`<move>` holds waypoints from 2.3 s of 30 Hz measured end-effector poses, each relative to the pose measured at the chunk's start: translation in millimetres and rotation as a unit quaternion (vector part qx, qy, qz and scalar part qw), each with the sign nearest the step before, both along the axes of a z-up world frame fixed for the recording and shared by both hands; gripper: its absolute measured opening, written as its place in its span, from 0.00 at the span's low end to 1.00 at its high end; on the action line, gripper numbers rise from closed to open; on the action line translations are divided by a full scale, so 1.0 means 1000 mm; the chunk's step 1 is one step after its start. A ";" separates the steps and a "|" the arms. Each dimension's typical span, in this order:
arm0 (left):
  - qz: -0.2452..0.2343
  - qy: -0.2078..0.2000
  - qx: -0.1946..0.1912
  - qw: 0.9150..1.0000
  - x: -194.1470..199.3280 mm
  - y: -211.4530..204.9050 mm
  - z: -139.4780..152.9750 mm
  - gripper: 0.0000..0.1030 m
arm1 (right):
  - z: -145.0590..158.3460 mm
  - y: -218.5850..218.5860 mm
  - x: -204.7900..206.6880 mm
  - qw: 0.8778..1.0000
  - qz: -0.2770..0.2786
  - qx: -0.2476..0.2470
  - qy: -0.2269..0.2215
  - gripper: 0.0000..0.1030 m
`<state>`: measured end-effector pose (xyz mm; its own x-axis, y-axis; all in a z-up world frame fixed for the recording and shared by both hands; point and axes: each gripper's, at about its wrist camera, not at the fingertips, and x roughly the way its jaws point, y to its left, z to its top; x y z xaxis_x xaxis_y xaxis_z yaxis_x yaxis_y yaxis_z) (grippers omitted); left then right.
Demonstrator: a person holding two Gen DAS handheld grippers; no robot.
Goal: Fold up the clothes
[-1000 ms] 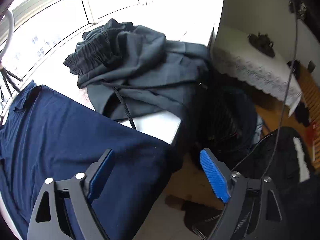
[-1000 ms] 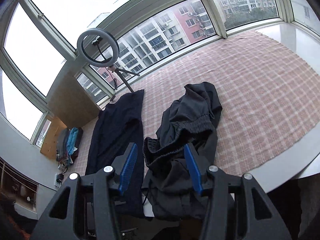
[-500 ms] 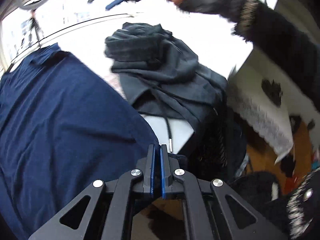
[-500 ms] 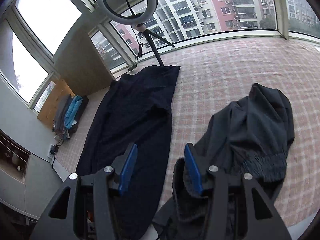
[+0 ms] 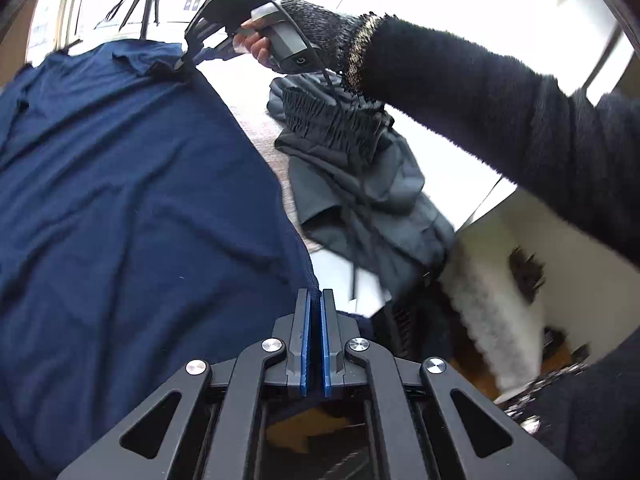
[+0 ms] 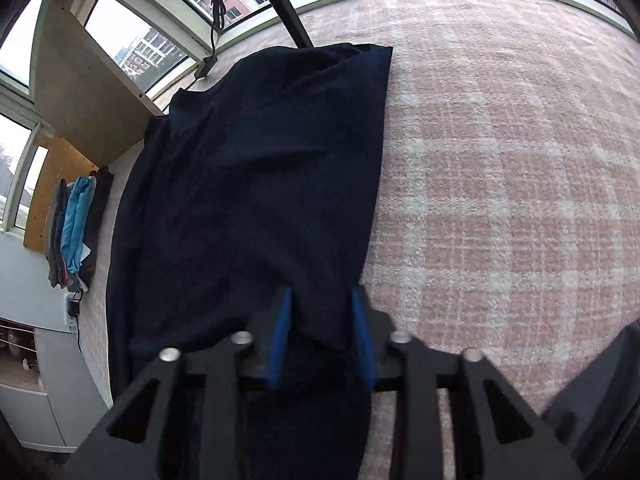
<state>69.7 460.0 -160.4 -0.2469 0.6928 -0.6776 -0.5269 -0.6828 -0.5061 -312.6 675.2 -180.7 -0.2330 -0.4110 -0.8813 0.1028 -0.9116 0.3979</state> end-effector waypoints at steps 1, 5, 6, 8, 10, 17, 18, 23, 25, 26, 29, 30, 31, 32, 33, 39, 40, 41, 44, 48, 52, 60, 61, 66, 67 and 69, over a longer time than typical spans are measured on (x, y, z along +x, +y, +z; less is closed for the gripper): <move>0.007 -0.009 0.027 1.000 0.001 -0.004 0.002 0.04 | 0.004 -0.003 0.000 1.000 0.002 0.009 0.000 0.05; 0.042 0.018 0.047 0.998 0.016 -0.030 0.017 0.04 | 0.037 -0.026 0.002 0.997 0.022 0.074 0.020 0.05; 0.058 0.023 0.045 0.997 0.019 -0.041 0.018 0.04 | 0.049 -0.037 0.001 0.995 0.032 0.094 0.031 0.05; 0.095 0.017 0.043 0.994 0.024 -0.064 0.015 0.04 | 0.067 -0.067 0.000 0.988 0.065 0.128 0.053 0.05; 0.130 0.012 0.039 0.991 0.029 -0.086 0.010 0.04 | 0.074 -0.102 -0.003 0.982 0.094 0.153 0.062 0.05; 0.219 -0.022 0.005 0.976 0.039 -0.138 -0.027 0.04 | 0.036 -0.216 -0.012 0.966 0.166 0.188 0.056 0.05; 0.225 -0.026 0.001 0.974 0.039 -0.141 -0.032 0.04 | 0.029 -0.229 -0.012 0.964 0.177 0.188 0.057 0.05; 0.221 -0.041 -0.010 0.974 0.039 -0.148 -0.039 0.05 | 0.019 -0.249 -0.010 0.968 0.177 0.167 0.063 0.07; 0.209 -0.056 -0.022 0.976 0.039 -0.149 -0.041 0.08 | 0.019 -0.248 -0.011 0.967 0.183 0.168 0.050 0.20; 0.203 -0.062 -0.027 0.977 0.040 -0.150 -0.042 0.08 | 0.020 -0.246 -0.009 0.968 0.183 0.167 0.040 0.24; 0.204 -0.061 -0.041 0.976 0.051 -0.161 -0.040 0.14 | 0.050 -0.222 0.013 0.973 0.172 0.143 0.064 0.25; 0.202 -0.071 -0.041 0.976 0.053 -0.166 -0.040 0.15 | 0.064 -0.209 0.026 0.975 0.163 0.128 0.077 0.25; 0.200 -0.082 -0.033 0.976 0.055 -0.169 -0.040 0.15 | 0.077 -0.196 0.043 0.977 0.161 0.112 0.088 0.25; 0.198 -0.086 -0.026 0.976 0.056 -0.170 -0.039 0.16 | 0.087 -0.183 0.066 0.977 0.166 0.097 0.097 0.27; 0.194 -0.090 -0.019 0.977 0.056 -0.170 -0.038 0.25 | 0.095 -0.170 0.092 0.976 0.172 0.084 0.105 0.27; 0.148 -0.084 -0.086 0.982 0.039 -0.141 -0.053 0.56 | 0.090 -0.107 0.261 0.980 0.182 -0.026 0.076 0.28; 0.143 -0.090 -0.088 0.982 0.035 -0.137 -0.060 0.53 | 0.081 -0.102 0.288 0.981 0.181 -0.042 0.062 0.28; 0.134 -0.096 -0.090 0.982 0.032 -0.134 -0.066 0.49 | 0.073 -0.098 0.315 0.982 0.177 -0.054 0.048 0.28; 0.110 -0.105 -0.074 0.986 0.030 -0.134 -0.068 0.04 | 0.042 -0.096 0.375 0.984 0.164 -0.071 0.016 0.28; 0.107 -0.073 -0.073 0.989 0.034 -0.146 -0.043 0.04 | 0.006 -0.114 0.414 0.985 0.171 -0.008 0.038 0.29; 0.105 -0.060 -0.091 0.988 0.033 -0.153 -0.035 0.04 | -0.025 -0.132 0.418 0.980 0.189 0.020 0.055 0.29; 0.079 -0.083 -0.091 0.989 0.032 -0.146 -0.045 0.04 | -0.034 -0.136 0.410 0.978 0.193 -0.022 0.075 0.38; 0.080 -0.083 -0.092 0.989 0.032 -0.146 -0.045 0.04 | -0.034 -0.135 0.407 0.978 0.192 -0.033 0.074 0.38; 0.077 -0.087 -0.072 0.991 0.036 -0.151 -0.035 0.04 | -0.027 -0.128 0.402 0.976 0.188 -0.093 0.058 0.05; 0.074 -0.082 -0.069 0.991 0.039 -0.151 -0.029 0.04 | -0.022 -0.125 0.403 0.975 0.187 -0.107 0.053 0.05; 0.070 -0.063 -0.060 0.994 0.047 -0.154 -0.015 0.04 | -0.005 -0.117 0.407 0.972 0.187 -0.128 0.055 0.05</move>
